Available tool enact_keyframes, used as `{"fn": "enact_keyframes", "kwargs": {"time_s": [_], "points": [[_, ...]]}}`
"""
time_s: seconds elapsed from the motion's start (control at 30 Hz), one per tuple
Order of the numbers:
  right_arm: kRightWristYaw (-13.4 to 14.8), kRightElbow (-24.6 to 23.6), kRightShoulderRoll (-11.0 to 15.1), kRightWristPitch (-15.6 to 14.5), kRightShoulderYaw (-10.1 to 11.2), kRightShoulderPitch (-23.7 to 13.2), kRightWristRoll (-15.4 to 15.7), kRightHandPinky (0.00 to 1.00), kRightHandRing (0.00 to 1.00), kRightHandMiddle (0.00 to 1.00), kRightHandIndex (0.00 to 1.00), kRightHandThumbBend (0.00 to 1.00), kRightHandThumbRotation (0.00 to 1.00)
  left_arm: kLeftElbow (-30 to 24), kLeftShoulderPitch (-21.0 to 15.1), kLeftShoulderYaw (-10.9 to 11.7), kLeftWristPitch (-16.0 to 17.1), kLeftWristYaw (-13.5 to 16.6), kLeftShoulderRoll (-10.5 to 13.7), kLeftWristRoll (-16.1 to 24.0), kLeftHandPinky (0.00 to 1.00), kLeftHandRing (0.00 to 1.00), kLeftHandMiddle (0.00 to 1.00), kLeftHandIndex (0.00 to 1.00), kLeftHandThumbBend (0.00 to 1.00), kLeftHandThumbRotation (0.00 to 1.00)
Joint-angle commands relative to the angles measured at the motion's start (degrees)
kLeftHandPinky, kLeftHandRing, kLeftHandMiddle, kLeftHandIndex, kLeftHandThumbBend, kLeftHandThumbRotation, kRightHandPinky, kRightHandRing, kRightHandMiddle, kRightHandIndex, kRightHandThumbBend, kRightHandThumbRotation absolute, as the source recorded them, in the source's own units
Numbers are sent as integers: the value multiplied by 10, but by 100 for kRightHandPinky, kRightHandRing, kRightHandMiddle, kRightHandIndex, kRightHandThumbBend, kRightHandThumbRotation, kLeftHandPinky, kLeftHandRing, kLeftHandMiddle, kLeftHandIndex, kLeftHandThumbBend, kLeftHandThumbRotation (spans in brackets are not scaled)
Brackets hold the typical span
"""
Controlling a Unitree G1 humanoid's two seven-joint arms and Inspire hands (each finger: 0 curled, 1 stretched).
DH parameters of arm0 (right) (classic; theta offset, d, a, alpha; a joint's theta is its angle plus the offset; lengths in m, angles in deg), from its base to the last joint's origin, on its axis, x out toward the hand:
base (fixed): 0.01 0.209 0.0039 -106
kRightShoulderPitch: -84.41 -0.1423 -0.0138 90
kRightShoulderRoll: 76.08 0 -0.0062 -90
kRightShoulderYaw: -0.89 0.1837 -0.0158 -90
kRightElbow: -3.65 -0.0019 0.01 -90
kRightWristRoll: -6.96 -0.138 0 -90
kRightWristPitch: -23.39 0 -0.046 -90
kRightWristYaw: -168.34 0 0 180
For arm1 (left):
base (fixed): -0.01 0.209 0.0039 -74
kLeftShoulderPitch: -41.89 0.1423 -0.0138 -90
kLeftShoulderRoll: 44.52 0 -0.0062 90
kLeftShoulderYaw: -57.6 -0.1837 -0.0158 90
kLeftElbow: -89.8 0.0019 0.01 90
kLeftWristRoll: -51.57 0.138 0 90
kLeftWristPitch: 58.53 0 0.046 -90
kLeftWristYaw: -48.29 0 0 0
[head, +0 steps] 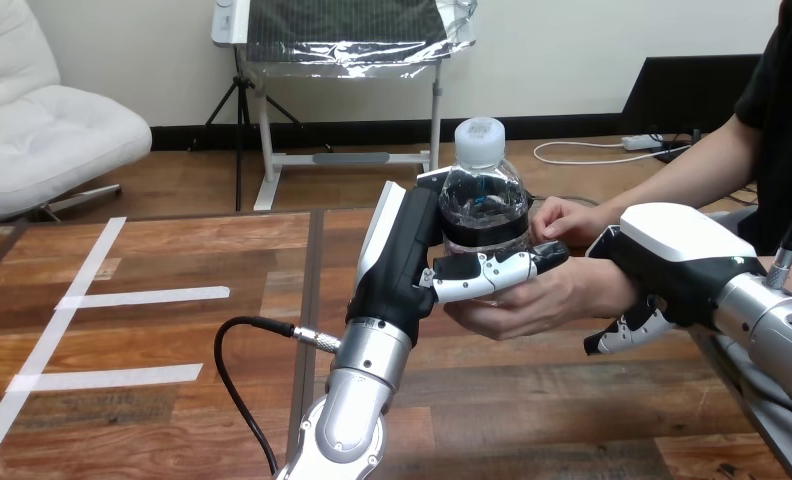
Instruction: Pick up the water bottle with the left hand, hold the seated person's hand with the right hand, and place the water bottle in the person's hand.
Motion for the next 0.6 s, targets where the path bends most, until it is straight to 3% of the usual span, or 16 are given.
{"fn": "enact_keyframes", "kwargs": {"time_s": [0.0,0.17,0.23,0.37,0.57], "points": [[20,-3,14,4,23,-23,9,19,26,35,39,76,0,9,-27,-3,29,1,-61,-6,39,41,43,48,63,0],[35,1,17,8,18,-23,29,23,33,42,46,79,0,12,-28,-1,33,2,-60,-7,39,41,43,48,63,0],[35,2,16,6,17,-24,35,31,42,50,50,81,0,12,-29,-1,33,2,-60,-7,39,41,44,48,63,0],[40,4,16,12,19,-23,38,39,49,56,56,83,0,9,-29,-3,27,2,-56,-3,39,42,44,48,64,0],[41,-1,17,12,19,-21,47,50,60,64,67,85,0,3,-31,-10,15,0,-46,14,44,49,52,55,66,1]]}}
